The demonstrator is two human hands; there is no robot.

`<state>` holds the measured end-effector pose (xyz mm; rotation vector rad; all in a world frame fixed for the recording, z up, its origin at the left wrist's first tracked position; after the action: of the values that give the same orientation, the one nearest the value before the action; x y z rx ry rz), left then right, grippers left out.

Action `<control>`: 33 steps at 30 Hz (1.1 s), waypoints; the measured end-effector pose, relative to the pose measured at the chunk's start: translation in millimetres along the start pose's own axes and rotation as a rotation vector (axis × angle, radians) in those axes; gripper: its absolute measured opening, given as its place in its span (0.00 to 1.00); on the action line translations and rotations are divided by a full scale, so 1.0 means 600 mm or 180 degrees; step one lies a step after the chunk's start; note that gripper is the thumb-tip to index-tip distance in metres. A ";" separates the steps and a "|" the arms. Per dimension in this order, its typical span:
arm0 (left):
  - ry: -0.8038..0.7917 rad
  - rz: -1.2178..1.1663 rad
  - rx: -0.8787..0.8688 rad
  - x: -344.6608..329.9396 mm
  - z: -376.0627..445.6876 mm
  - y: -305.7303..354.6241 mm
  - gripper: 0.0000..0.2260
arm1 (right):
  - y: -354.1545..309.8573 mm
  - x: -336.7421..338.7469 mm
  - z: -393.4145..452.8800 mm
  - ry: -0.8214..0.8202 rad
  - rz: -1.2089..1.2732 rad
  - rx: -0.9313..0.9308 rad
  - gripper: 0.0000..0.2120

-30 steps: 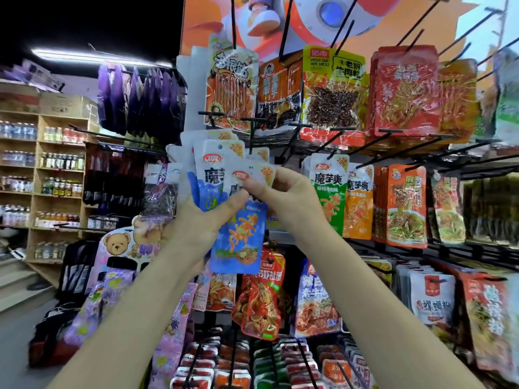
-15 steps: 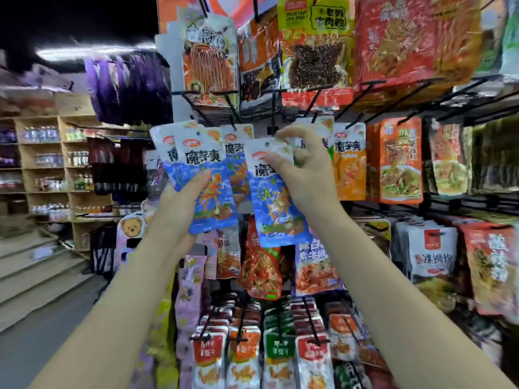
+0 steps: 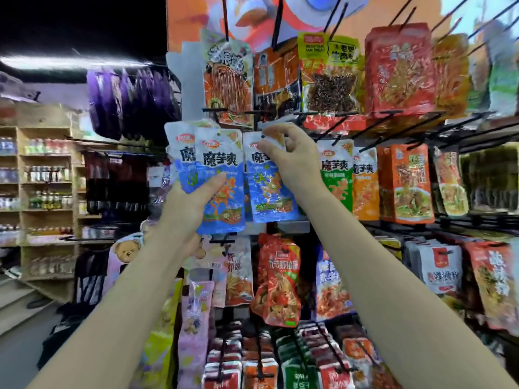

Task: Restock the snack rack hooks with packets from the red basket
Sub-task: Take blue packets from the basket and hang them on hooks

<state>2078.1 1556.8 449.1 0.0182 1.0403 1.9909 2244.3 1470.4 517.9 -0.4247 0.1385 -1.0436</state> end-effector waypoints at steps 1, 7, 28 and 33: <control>-0.0040 -0.0020 0.0014 0.004 0.004 -0.001 0.33 | -0.003 -0.003 0.002 0.0009 -0.0041 0.0013 0.11; -0.0313 -0.0075 0.0021 0.017 0.025 -0.019 0.02 | -0.004 -0.020 0.016 0.0012 -0.0288 -0.0058 0.10; 0.0018 -0.0250 0.0448 0.011 0.011 -0.018 0.12 | -0.024 0.019 -0.051 -0.0026 -0.0036 -0.0382 0.24; 0.0041 -0.0239 0.0312 0.017 0.000 -0.017 0.11 | -0.040 0.002 -0.026 -0.0105 -0.0153 0.0137 0.12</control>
<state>2078.7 1566.6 438.4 0.0191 1.1302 1.8736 2221.0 1455.0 513.6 -0.4076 0.0766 -1.0843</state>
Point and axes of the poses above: each hand's wrist, its own z-axis towards the middle knuckle, its own x-axis out of the back of the hand, y = z × x, the point moved 3 cm from there along z, towards the middle knuckle, and after that the axes turned 7 degrees about -z, right-handed, at the moved point
